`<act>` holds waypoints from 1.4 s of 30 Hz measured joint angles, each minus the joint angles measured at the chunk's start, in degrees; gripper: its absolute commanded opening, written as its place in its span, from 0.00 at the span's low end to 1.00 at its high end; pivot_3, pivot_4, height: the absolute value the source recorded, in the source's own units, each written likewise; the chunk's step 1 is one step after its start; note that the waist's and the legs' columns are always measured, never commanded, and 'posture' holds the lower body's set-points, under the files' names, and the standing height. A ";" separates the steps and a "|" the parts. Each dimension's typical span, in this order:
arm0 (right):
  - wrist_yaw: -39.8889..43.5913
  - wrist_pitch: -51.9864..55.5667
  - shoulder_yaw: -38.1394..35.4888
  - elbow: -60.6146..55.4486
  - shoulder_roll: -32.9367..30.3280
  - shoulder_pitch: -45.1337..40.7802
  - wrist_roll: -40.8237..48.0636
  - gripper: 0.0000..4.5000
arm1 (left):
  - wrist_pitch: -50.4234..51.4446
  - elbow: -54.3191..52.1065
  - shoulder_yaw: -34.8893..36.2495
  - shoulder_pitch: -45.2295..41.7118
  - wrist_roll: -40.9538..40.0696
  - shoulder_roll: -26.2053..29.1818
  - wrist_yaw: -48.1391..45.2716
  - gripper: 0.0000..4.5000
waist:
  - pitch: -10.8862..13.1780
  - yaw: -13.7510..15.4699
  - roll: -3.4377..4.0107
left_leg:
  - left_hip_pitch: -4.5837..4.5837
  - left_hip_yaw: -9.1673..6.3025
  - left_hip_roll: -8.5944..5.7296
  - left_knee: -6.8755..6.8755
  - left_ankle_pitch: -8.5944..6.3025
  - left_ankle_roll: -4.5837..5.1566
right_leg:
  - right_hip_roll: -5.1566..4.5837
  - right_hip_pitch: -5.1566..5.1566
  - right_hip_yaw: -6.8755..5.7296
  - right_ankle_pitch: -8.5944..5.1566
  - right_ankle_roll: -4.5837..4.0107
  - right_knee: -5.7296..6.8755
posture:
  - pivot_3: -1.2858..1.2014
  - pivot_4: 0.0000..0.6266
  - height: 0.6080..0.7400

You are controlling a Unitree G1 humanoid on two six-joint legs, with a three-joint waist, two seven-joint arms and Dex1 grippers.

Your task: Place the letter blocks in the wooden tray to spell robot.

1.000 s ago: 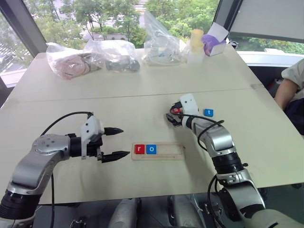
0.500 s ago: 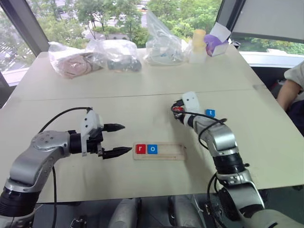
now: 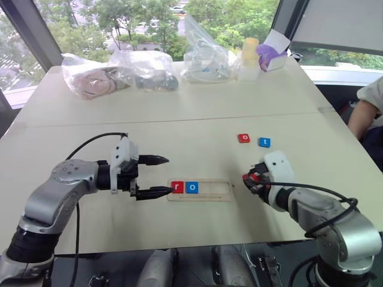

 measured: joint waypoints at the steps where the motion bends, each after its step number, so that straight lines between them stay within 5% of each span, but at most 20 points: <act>1: -0.41 0.00 -0.61 -0.01 0.40 0.59 0.31 0.26 | -0.63 0.46 -0.31 -0.03 0.31 0.02 -0.33 1.00 | 0.00 -0.01 0.00 | 0.01 0.00 0.01 -0.02 0.00 0.00 | 0.00 0.00 0.00 0.00 0.00 0.00 | 0.52 0.24 1.00; 3: -1.24 0.00 -0.99 0.00 1.02 2.23 0.69 0.26 | -1.32 1.22 -0.87 0.02 0.89 0.03 -0.96 1.00 | 0.00 0.12 0.00 | 0.00 -0.04 0.02 -0.04 0.00 0.00 | 0.01 -0.01 -0.02 0.00 -0.01 0.00 | 0.52 0.24 1.00; 7: -1.20 0.00 -1.14 0.00 0.63 1.90 2.99 0.66 | -2.26 2.17 -1.07 -0.01 1.57 0.03 -1.04 1.00 | 0.01 0.12 0.01 | 0.00 -0.03 0.02 -0.03 0.00 0.00 | 0.00 -0.01 -0.01 0.00 -0.01 0.00 | 0.52 0.24 1.00; 10: 3.10 -0.04 -1.06 0.21 -6.21 -1.44 6.23 0.99 | -2.38 2.17 -1.08 0.02 1.62 0.04 -1.04 1.00 | 0.02 0.17 0.02 | -0.01 -0.02 0.01 0.00 0.00 0.00 | -0.01 0.01 -0.04 -0.01 -0.01 -0.04 | 0.52 0.24 1.00; 15: 18.53 -9.48 -0.69 2.34 -24.49 -4.86 12.22 0.99 | -2.40 2.16 -1.08 0.02 1.64 0.27 -1.00 1.00 | 0.05 0.27 -0.01 | -0.06 -0.08 0.07 -0.08 -0.03 0.05 | 0.01 0.11 -0.21 -0.03 0.04 -0.27 | 0.52 0.24 1.00; 19: 39.03 -44.44 2.68 17.79 -36.53 -0.78 6.70 0.99 | -2.39 2.17 -1.10 -0.95 1.64 0.29 -0.92 1.00 | 0.07 0.22 -0.04 | -0.03 -0.02 0.05 -0.03 -0.08 0.14 | 0.02 0.46 -0.29 -0.01 0.16 -0.77 | 0.52 0.24 1.00; 24: 53.61 -67.32 8.98 35.33 -37.24 -2.28 1.95 0.99 | -2.42 2.17 -1.09 -1.18 1.67 0.30 -0.80 1.00 | 0.10 0.03 -0.05 | 0.10 0.03 0.05 -0.01 -0.13 0.22 | -0.02 0.58 -0.18 0.02 0.18 -0.82 | 0.52 0.24 1.00; 37: 63.21 -85.33 17.25 53.17 -33.56 -6.63 -4.65 0.99 | -2.50 1.16 -0.88 0.02 1.99 1.15 0.19 1.00 | 0.14 0.40 0.00 | 0.12 -0.02 0.03 -0.02 -0.13 0.20 | -0.10 0.59 -0.14 0.01 0.15 -0.81 | 0.52 0.24 1.00; 42: 63.10 -87.53 17.34 55.34 -32.61 -7.68 -5.56 0.59 | -2.51 1.08 -0.83 0.00 1.99 1.24 0.22 1.00 | 0.14 0.35 0.00 | 0.17 -0.03 0.04 -0.03 -0.12 0.19 | -0.10 0.62 -0.13 0.02 0.14 -0.80 | 0.52 0.24 1.00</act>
